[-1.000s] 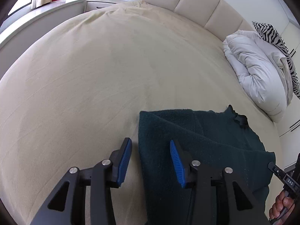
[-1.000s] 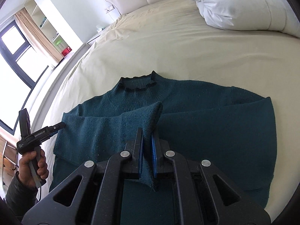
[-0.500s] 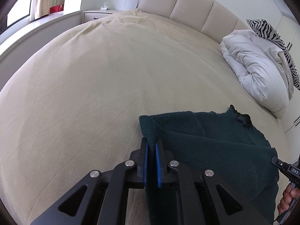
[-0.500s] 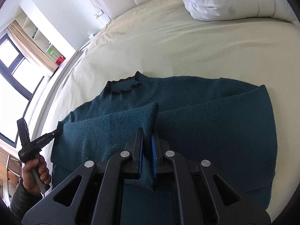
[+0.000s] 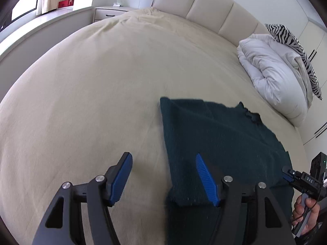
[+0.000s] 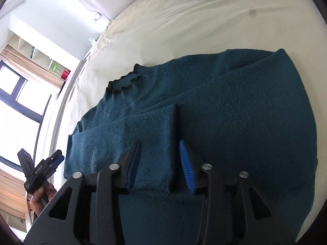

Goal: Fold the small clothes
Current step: 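Open both tools and release the folded side onto the sweater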

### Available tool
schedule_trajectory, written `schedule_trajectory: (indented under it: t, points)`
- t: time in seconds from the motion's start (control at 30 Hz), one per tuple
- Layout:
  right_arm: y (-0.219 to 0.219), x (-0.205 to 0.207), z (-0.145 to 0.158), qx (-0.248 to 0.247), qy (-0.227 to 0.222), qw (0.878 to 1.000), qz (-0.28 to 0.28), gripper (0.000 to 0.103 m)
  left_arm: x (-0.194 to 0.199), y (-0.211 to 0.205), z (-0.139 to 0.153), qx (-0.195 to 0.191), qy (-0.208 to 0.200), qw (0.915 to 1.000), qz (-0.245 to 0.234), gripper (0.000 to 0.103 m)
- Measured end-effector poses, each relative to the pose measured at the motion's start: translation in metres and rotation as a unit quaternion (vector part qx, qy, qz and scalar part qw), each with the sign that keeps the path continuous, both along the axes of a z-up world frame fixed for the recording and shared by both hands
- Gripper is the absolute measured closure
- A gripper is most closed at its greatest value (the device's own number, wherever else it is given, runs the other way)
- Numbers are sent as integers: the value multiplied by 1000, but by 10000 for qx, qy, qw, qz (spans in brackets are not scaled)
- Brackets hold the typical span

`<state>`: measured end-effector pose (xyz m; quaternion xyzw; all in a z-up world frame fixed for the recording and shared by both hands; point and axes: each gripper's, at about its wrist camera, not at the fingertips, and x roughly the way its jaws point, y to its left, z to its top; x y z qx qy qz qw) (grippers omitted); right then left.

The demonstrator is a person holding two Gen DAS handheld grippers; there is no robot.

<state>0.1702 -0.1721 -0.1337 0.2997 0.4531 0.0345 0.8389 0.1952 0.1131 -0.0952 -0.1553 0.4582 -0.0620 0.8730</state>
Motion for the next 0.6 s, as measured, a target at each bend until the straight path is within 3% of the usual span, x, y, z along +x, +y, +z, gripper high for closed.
schedule_trajectory:
  t: [0.1, 0.13, 0.17, 0.23, 0.27, 0.47, 0.6]
  points:
    - [17, -3, -4, -270, 174, 9992, 246, 57, -3, -18, -12, 377, 84, 9991, -178, 62]
    - [24, -3, -7, -471, 206, 9982, 315, 59, -3, -21, -15, 361, 101, 9990, -241, 78]
    - [29, -3, -6, -666, 193, 9970, 338, 69, -2, -23, -16, 333, 129, 9989, -303, 87]
    - [34, -1, -6, -871, 328, 9952, 318, 92, -3, -26, -12, 483, 63, 9983, -327, 93]
    - [33, -2, -6, -848, 365, 9953, 278, 94, -3, -25, -11, 498, 50, 9981, -360, 94]
    - [38, -17, 13, -933, 137, 9951, 302, 96, -8, -8, -10, 532, -27, 9979, -363, 95]
    - [32, -15, 0, -793, 213, 9963, 252, 96, -10, -10, -22, 585, -63, 9976, -353, 94]
